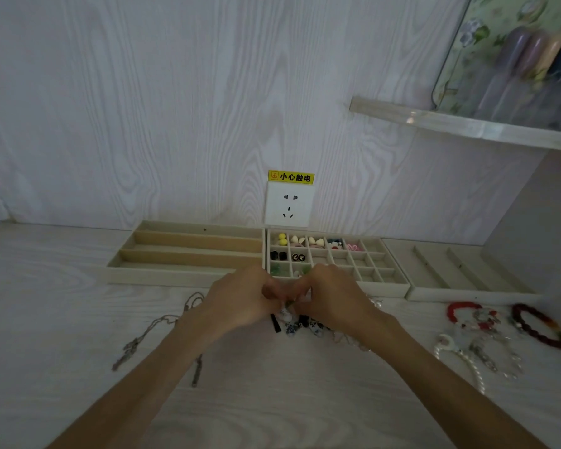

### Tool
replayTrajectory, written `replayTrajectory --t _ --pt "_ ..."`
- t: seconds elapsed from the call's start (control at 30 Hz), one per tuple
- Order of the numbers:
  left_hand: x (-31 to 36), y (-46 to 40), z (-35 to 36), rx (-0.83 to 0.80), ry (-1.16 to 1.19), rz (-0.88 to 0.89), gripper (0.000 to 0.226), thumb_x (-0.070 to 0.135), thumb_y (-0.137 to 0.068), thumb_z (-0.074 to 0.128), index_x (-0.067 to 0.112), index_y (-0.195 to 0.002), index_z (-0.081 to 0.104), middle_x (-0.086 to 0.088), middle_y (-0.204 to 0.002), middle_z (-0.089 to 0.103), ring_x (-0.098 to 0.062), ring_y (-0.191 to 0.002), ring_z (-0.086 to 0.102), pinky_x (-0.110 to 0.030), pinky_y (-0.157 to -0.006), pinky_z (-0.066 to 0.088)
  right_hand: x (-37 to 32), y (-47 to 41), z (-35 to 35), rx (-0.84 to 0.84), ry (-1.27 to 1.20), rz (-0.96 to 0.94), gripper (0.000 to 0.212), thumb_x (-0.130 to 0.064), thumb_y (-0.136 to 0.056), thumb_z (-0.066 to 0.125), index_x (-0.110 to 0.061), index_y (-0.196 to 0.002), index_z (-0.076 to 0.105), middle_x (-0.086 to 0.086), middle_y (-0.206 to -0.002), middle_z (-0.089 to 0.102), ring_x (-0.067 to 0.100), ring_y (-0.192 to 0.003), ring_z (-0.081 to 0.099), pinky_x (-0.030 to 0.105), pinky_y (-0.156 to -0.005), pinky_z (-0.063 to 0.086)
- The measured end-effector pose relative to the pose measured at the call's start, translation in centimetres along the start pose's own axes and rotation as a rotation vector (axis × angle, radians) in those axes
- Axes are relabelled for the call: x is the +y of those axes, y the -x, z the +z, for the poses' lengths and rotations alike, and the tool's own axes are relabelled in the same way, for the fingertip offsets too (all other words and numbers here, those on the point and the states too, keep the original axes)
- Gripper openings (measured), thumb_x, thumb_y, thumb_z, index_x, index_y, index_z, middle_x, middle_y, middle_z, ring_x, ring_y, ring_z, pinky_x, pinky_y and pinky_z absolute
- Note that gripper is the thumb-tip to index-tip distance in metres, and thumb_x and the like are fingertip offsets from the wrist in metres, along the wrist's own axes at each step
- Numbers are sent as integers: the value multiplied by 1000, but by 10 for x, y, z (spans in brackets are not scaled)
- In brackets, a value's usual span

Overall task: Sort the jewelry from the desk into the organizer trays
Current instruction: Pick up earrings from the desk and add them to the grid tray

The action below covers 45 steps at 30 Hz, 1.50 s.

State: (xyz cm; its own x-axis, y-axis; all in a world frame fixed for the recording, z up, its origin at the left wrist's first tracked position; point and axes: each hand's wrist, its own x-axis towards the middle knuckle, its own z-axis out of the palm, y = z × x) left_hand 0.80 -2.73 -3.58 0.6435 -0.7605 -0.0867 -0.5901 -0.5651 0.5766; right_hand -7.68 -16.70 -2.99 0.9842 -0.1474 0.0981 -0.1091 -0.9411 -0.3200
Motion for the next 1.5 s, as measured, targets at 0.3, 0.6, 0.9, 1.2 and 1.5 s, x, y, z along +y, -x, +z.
replayTrajectory --t 0.3,0.6,0.9,1.2,1.5 --pt "8 -6 -12 113 304 100 13 31 -77 75 32 -85 65 16 -89 69 2 -84 62 -22 -80 50 6 -4 -40 2 -395 38 16 -24 -78 73 -22 -94 75 -20 -45 55 1 -38 41 8 -40 29" --pt "19 -43 -14 147 390 57 17 20 -77 76 16 -92 68 -3 -87 75 -7 -79 68 -26 -80 51 29 -32 -46 126 -598 208 17 -24 -75 75 -13 -87 75 -2 -83 73 0 -71 66 12 -68 50" --pt "15 -59 0 150 134 46 12 35 -75 76 31 -84 70 9 -88 72 -8 -88 67 -37 -82 55 46 -37 -31 76 -501 181 8 -27 -73 77 -22 -79 76 0 -63 67 -3 -41 47 12 -48 35" --pt "10 -47 -24 168 22 62 34 14 -82 67 29 -112 68 8 -117 64 -10 -95 56 -23 -78 44 42 -47 -27 -26 -361 135 12 -31 -76 74 -20 -80 76 14 -69 69 8 -45 43 21 -47 36" --pt "5 -46 -25 182 0 75 22 19 -83 68 28 -103 70 9 -106 67 -5 -79 51 -20 -69 39 37 -54 -16 101 -165 173 18 -37 -72 77 -22 -83 77 -3 -71 71 8 -58 61 20 -52 47"
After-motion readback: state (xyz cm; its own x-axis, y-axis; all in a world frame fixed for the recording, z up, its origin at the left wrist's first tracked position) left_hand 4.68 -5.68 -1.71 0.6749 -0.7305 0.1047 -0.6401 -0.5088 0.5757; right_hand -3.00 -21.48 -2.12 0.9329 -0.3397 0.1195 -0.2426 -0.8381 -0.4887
